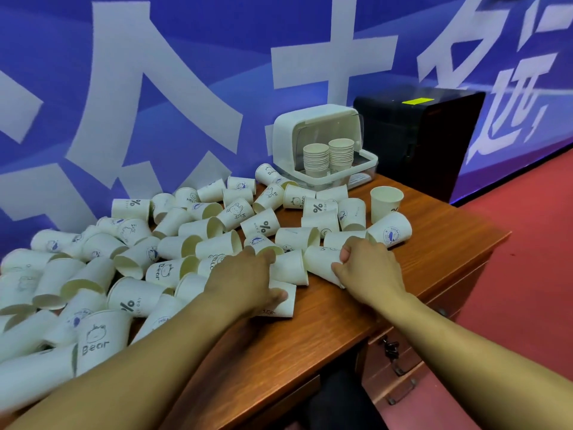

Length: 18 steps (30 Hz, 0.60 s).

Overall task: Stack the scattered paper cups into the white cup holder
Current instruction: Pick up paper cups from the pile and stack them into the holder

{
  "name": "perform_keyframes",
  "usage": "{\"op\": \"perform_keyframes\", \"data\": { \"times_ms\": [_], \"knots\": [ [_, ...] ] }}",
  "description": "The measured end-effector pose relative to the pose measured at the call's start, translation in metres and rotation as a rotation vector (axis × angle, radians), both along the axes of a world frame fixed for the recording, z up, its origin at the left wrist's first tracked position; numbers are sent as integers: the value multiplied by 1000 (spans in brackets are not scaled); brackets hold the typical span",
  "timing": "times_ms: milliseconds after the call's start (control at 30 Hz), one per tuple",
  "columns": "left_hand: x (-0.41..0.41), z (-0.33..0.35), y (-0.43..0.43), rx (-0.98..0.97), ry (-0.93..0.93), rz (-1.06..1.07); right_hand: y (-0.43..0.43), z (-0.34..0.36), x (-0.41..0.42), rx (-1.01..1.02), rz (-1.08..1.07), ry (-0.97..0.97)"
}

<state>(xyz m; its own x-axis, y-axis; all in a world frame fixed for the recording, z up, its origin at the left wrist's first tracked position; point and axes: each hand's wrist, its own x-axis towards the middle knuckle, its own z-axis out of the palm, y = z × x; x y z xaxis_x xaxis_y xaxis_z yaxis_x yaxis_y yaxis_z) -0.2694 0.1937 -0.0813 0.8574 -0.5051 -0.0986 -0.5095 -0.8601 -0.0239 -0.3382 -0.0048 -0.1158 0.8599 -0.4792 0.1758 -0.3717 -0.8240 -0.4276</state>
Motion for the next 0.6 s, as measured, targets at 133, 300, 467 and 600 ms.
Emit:
{"op": "perform_keyframes", "data": {
  "times_ms": [133, 300, 467, 600],
  "knots": [
    [0, 5, 3, -161, 34, 5, 0, 3, -2, 41, 24, -74],
    [1, 23, 7, -361, 33, 54, 0, 15, -3, 64, 88, -164],
    [9, 48, 4, -489, 18, 59, -2, 38, 0, -19, 147, -213],
    [24, 72, -10, -527, -86, 15, -12, 68, 9, -167, 199, -283]
  ]
}}
